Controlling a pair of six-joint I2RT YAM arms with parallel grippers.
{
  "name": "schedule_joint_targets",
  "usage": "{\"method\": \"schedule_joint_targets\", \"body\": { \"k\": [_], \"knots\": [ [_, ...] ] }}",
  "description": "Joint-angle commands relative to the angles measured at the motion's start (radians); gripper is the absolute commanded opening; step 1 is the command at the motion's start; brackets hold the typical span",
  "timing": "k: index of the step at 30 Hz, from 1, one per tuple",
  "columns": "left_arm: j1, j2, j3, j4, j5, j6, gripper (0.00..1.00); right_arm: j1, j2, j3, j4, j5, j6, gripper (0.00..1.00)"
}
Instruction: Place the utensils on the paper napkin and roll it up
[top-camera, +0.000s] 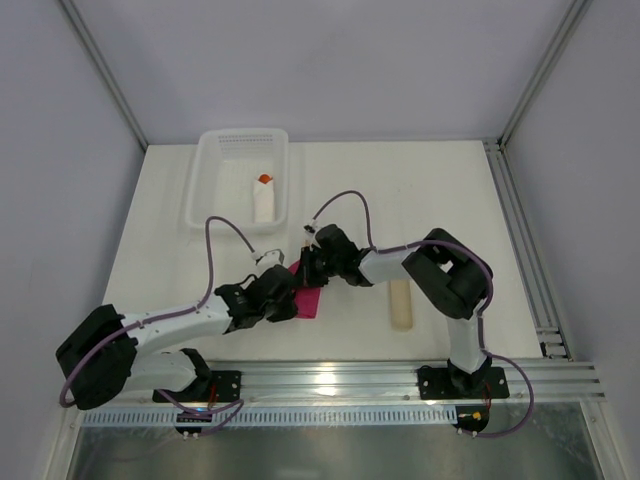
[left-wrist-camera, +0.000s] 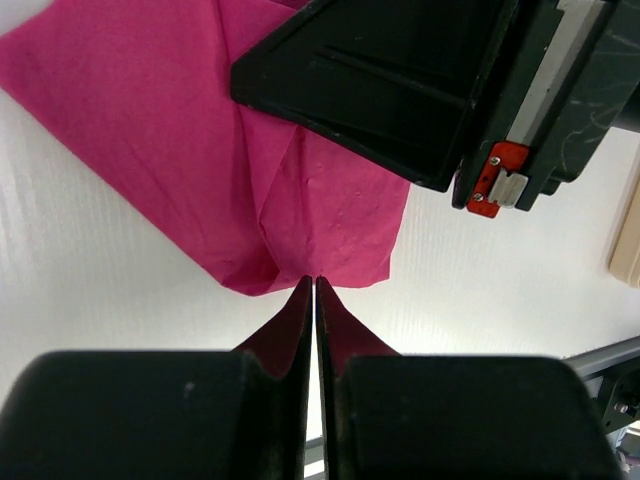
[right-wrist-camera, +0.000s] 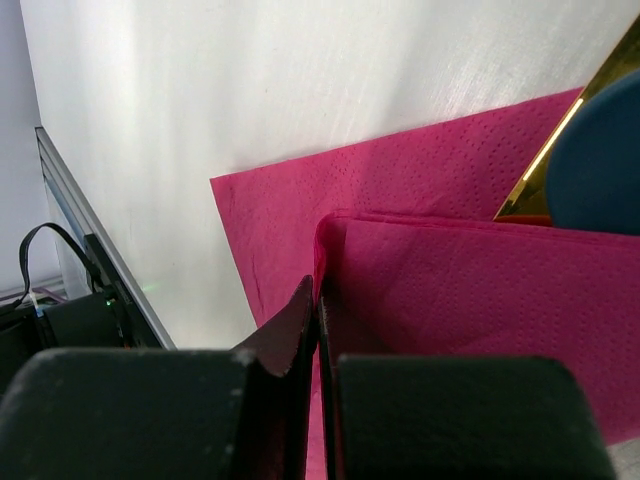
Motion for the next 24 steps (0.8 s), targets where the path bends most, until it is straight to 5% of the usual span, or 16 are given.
{"method": "schedule_joint_targets", "body": {
  "k": [1, 18, 24],
  "knots": [
    [-0.006, 0.038, 0.044, 0.077, 0.006, 0.023, 0.02, 0.010, 0.016, 0.032, 0.045, 0.008, 0.001, 0.04],
    [-0.005, 0.127, -0.005, 0.095, -0.073, -0.016, 0.00, 0.011, 0.008, 0.041, 0.016, -0.007, -0.036, 0.06],
    [-0.005, 0.137, -0.026, 0.095, -0.065, -0.036, 0.00, 0.010, -0.012, 0.075, -0.045, -0.001, -0.083, 0.19]
  ]
}}
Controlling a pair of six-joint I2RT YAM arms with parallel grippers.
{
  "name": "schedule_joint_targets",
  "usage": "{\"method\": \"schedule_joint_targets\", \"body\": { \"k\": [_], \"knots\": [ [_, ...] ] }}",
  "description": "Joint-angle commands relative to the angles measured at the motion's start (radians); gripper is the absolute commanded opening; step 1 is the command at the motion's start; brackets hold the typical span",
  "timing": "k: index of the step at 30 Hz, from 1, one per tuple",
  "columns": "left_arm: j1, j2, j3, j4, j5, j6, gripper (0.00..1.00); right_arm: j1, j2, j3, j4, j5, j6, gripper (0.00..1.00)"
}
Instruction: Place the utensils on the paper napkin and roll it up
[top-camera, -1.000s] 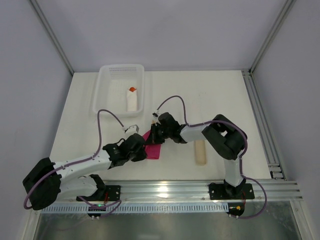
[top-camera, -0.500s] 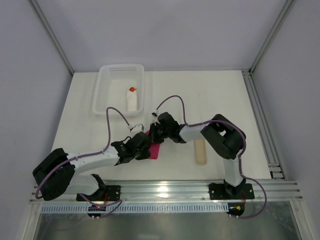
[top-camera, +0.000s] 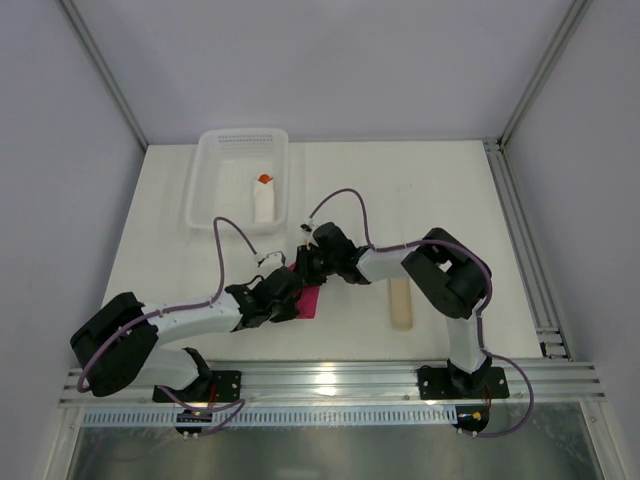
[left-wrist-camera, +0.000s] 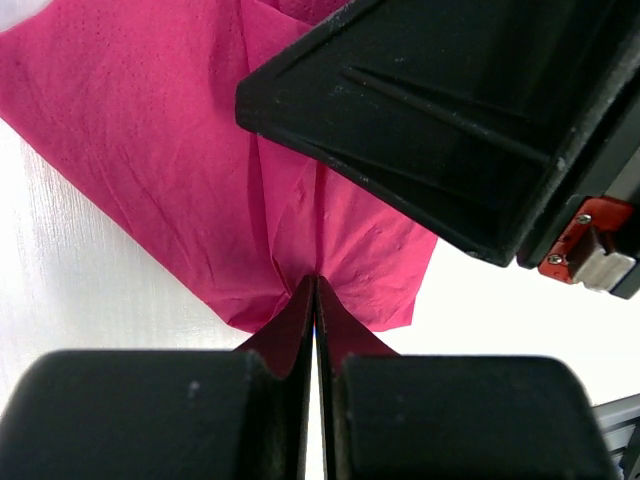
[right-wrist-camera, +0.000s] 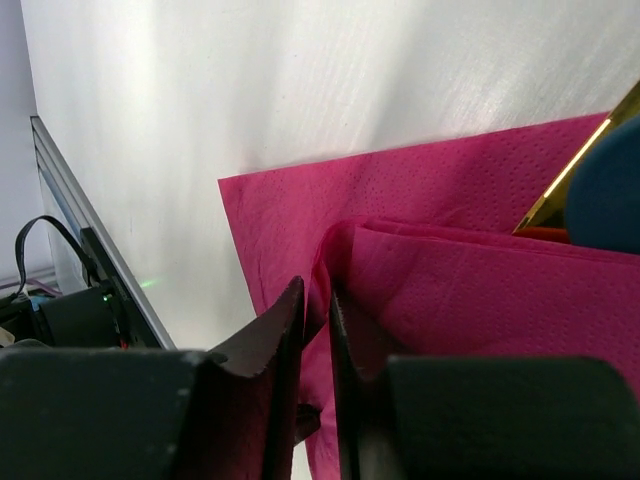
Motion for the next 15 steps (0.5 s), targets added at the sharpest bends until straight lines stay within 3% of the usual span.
{"method": "schedule_joint_targets", "body": {
  "k": [1, 8, 15],
  "knots": [
    [-0.005, 0.013, -0.023, 0.018, -0.028, -0.020, 0.00, 0.004, -0.031, 0.048, -0.041, 0.013, -0.063, 0.21],
    [-0.007, 0.011, -0.036, 0.027, -0.022, -0.031, 0.00, -0.034, -0.116, 0.085, -0.137, 0.018, -0.116, 0.40],
    [-0.007, -0.001, -0.042, 0.020, -0.024, -0.034, 0.00, -0.107, -0.231, 0.030, -0.177, 0.012, -0.161, 0.43]
  ]
}}
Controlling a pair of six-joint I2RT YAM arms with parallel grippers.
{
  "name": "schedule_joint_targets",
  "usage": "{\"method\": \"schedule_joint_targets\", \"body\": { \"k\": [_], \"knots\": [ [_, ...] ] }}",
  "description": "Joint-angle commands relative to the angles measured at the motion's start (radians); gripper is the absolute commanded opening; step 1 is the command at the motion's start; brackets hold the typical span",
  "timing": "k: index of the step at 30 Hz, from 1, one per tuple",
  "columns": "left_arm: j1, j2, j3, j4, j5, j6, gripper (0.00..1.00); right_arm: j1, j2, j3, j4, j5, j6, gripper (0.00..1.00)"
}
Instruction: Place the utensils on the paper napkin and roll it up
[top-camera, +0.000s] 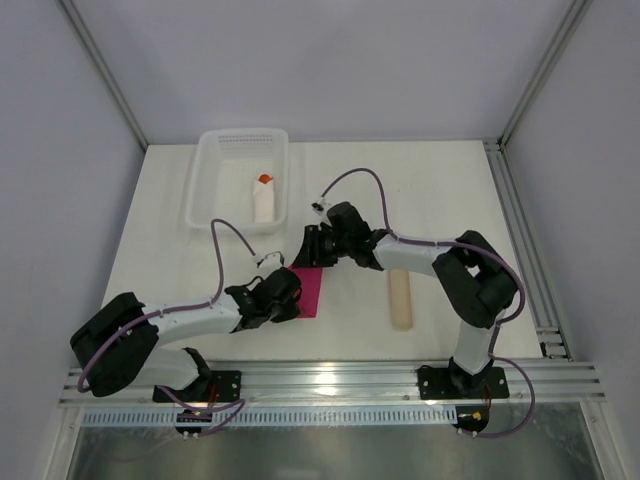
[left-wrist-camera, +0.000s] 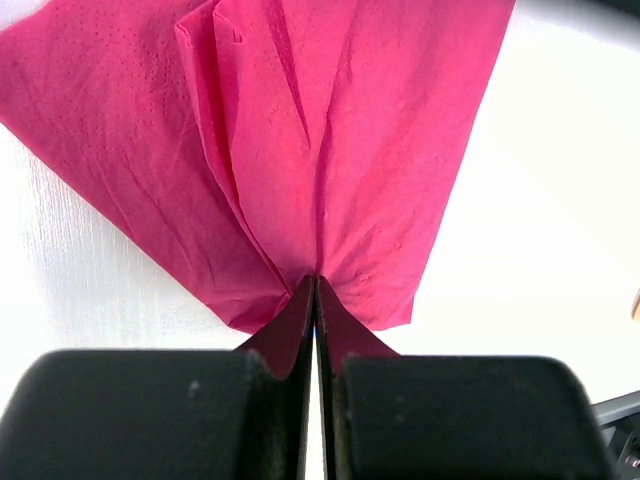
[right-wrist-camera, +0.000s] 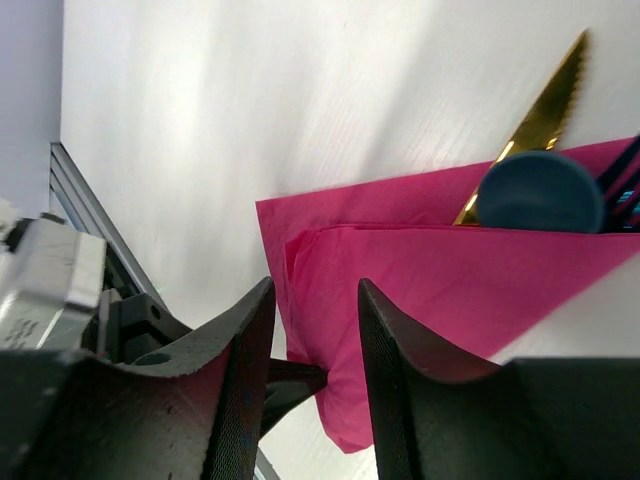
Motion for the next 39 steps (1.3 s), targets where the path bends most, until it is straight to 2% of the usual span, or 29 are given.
{"method": "schedule_joint_targets", "body": {
  "k": [1, 4, 5, 6, 8, 10, 19, 29, 34, 39],
  "knots": [
    [-0.006, -0.002, -0.027, -0.013, -0.023, 0.000, 0.00, -0.036, -0.098, -0.022, -0.010, -0.003, -0.052, 0.43],
    [-0.006, -0.004, -0.031, -0.010, -0.017, -0.003, 0.00, -0.051, -0.110, -0.055, 0.006, -0.041, -0.070, 0.36],
    [-0.005, -0.004, -0.032, -0.008, -0.016, -0.003, 0.00, -0.051, -0.109, -0.060, 0.008, -0.052, -0.076, 0.32],
    [-0.005, -0.004, -0.033, -0.003, -0.013, -0.004, 0.00, -0.051, -0.104, -0.062, 0.014, -0.083, -0.079, 0.22],
    [-0.006, -0.002, -0.035, 0.001, -0.011, -0.006, 0.00, -0.051, -0.084, -0.079, 0.060, -0.122, -0.063, 0.10],
    [-0.005, -0.002, -0.033, 0.003, -0.010, -0.006, 0.00, -0.050, -0.068, -0.082, 0.089, -0.133, -0.053, 0.04],
    [-0.006, -0.007, -0.030, 0.001, -0.007, -0.004, 0.00, 0.015, 0.043, -0.039, 0.109, -0.072, -0.029, 0.04],
    [-0.006, -0.036, -0.019, -0.022, -0.020, 0.003, 0.00, 0.018, 0.110, -0.054, 0.086, 0.040, -0.024, 0.04],
    [-0.005, -0.083, 0.051, -0.133, -0.110, 0.037, 0.01, 0.019, 0.121, -0.060, 0.066, 0.078, -0.030, 0.04],
    [0.023, -0.115, 0.174, -0.227, -0.149, 0.106, 0.05, 0.019, 0.109, -0.091, 0.065, 0.104, -0.027, 0.04]
  ]
}}
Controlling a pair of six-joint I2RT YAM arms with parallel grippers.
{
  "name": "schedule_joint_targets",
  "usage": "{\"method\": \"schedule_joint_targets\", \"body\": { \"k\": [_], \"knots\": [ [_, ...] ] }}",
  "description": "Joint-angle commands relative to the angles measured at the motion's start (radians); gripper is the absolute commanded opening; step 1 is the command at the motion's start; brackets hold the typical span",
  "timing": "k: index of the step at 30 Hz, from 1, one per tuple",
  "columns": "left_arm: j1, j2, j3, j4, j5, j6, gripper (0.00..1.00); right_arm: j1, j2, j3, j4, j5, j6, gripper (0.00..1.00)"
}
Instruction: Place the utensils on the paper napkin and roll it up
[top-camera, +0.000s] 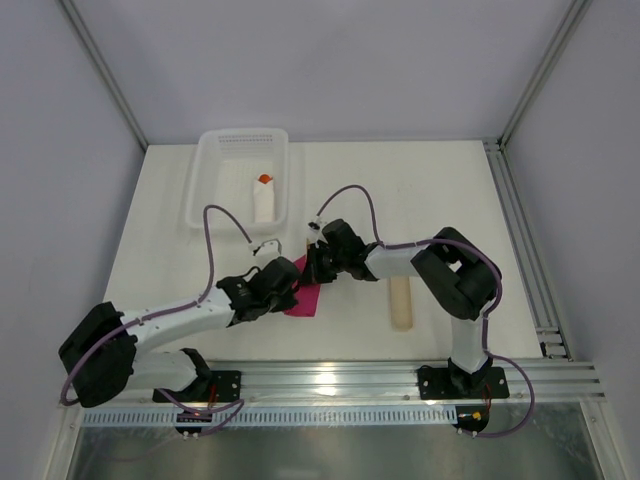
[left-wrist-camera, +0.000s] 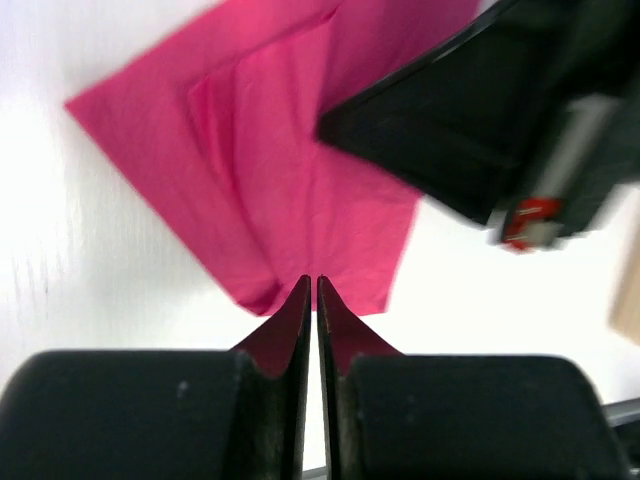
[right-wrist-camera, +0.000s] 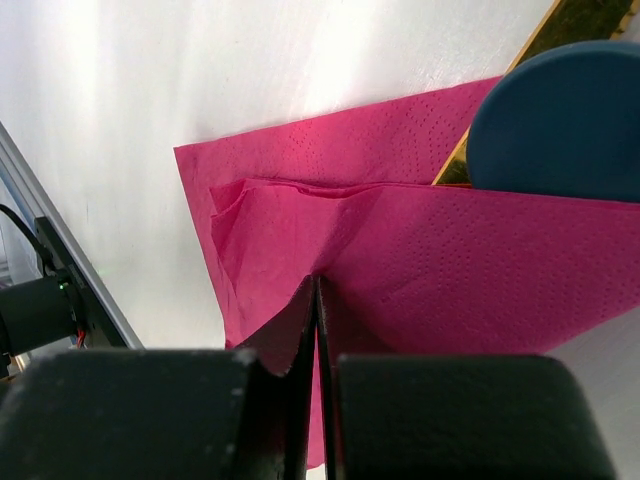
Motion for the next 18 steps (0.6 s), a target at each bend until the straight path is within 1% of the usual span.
{"method": "schedule_joint_targets", "body": {
  "k": [1, 4, 9, 11, 15, 18],
  "knots": [
    [0.034, -0.040, 0.101, -0.061, -0.074, 0.066, 0.06, -0.001, 0.010, -0.024, -0.019, 0.107, -0.023, 0.04],
    [0.058, -0.021, 0.144, -0.052, -0.057, 0.094, 0.08, -0.003, 0.010, -0.034, -0.016, 0.102, -0.023, 0.04],
    [0.106, 0.076, 0.187, -0.016, -0.023, 0.121, 0.08, -0.001, -0.001, -0.055, 0.010, 0.091, -0.017, 0.04],
    [0.127, 0.099, 0.182, 0.004, -0.014, 0.126, 0.07, -0.001, -0.002, -0.060, 0.013, 0.087, -0.015, 0.04],
    [0.162, 0.147, 0.142, 0.111, 0.034, 0.135, 0.07, -0.001, -0.013, -0.080, 0.027, 0.076, -0.012, 0.04],
    [0.187, 0.185, 0.132, 0.143, 0.057, 0.146, 0.06, -0.001, -0.010, -0.090, 0.033, 0.073, -0.012, 0.04]
  ]
}}
